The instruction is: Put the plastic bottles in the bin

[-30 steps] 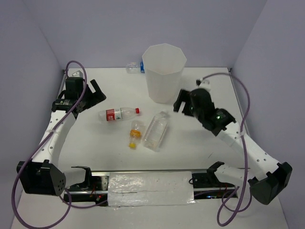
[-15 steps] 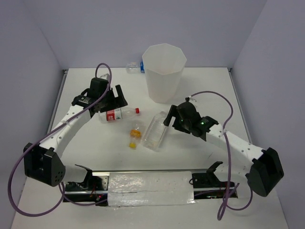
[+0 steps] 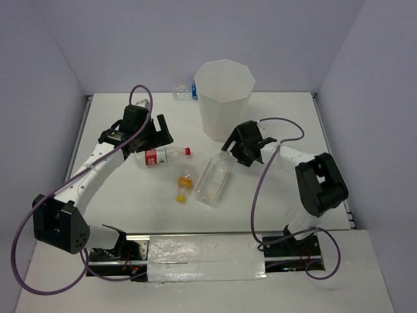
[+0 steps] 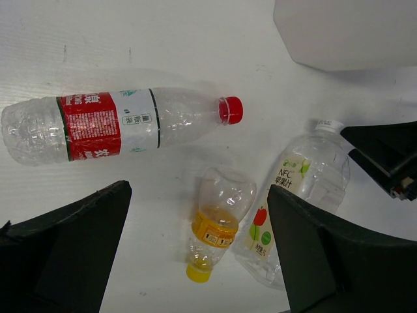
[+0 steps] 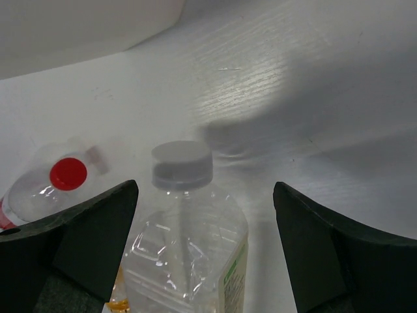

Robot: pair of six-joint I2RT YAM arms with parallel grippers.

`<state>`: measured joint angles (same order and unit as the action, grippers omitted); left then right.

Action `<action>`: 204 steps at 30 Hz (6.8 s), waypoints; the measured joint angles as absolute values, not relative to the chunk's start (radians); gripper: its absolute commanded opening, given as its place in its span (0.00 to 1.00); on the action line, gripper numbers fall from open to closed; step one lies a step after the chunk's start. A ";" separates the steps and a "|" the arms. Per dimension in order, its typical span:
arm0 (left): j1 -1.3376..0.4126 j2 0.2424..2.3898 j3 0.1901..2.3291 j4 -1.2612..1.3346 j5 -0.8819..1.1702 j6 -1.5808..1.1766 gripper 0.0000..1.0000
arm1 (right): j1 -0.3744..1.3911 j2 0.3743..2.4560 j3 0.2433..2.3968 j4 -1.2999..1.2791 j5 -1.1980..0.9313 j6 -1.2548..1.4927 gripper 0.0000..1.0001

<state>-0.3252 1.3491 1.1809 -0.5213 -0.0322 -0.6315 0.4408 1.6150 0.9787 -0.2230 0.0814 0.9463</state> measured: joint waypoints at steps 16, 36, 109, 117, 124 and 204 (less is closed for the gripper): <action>-0.325 1.349 1.181 -0.524 -0.051 -0.631 1.00 | 0.440 1.764 0.999 -0.137 -0.017 0.959 0.36; -0.325 1.349 1.180 -0.525 -0.081 -0.632 0.99 | 0.415 1.248 1.050 -0.354 0.173 0.888 0.22; -0.653 1.651 1.089 -0.551 -0.204 -0.611 0.83 | 0.351 1.065 1.549 -0.448 0.276 0.562 1.00; -0.664 1.711 1.126 -0.527 -0.238 -0.606 0.55 | 0.351 1.061 1.523 -0.499 0.273 0.564 1.00; -0.670 1.666 1.311 -0.632 -0.220 -0.580 0.57 | 0.351 1.027 1.523 -0.504 0.289 0.564 1.00; -0.233 1.641 1.184 -0.739 -0.248 -1.579 0.99 | 0.354 0.635 1.095 -0.688 0.221 0.726 1.00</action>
